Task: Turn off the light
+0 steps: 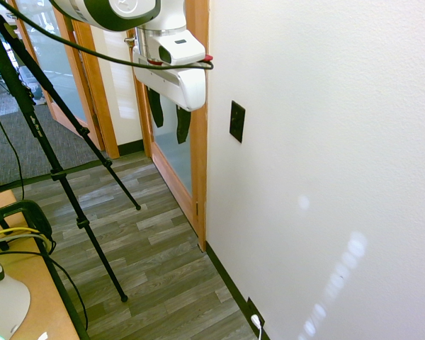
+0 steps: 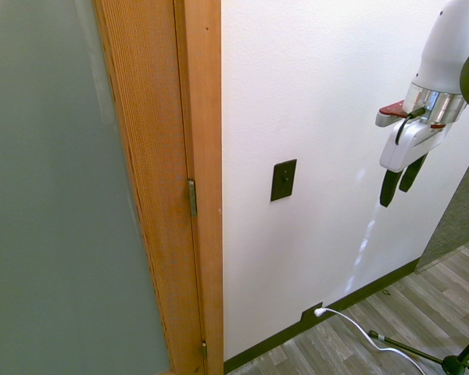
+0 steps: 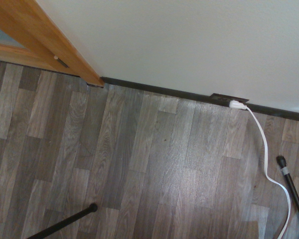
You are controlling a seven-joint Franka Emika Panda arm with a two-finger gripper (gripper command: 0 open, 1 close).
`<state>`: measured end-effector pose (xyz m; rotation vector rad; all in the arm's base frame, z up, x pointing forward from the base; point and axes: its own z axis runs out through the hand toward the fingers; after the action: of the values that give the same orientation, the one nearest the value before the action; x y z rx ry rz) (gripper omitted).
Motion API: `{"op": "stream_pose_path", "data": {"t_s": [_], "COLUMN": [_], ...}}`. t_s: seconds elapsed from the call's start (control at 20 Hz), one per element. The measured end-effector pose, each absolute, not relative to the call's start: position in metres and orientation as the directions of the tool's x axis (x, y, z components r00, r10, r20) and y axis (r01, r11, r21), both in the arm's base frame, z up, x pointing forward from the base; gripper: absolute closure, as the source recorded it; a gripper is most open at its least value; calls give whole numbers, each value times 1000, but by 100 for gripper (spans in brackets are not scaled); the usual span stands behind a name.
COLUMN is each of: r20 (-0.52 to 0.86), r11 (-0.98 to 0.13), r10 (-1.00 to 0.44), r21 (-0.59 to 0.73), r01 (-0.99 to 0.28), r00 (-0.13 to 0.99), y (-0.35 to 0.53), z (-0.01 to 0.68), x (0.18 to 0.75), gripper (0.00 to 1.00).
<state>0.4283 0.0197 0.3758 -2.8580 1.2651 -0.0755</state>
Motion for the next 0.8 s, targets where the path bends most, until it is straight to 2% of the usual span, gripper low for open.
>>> {"op": "stream_pose_path", "data": {"t_s": [0.3,0.8], "r20": [68,131], "r11": [-687,-650], "r10": [-727,-758], "r21": [-68,-216], "r01": [-723,-728], "r00": [684,638], "y": [30,65], "z": [376,353], "x": [443,548], "gripper": [0,0]}}
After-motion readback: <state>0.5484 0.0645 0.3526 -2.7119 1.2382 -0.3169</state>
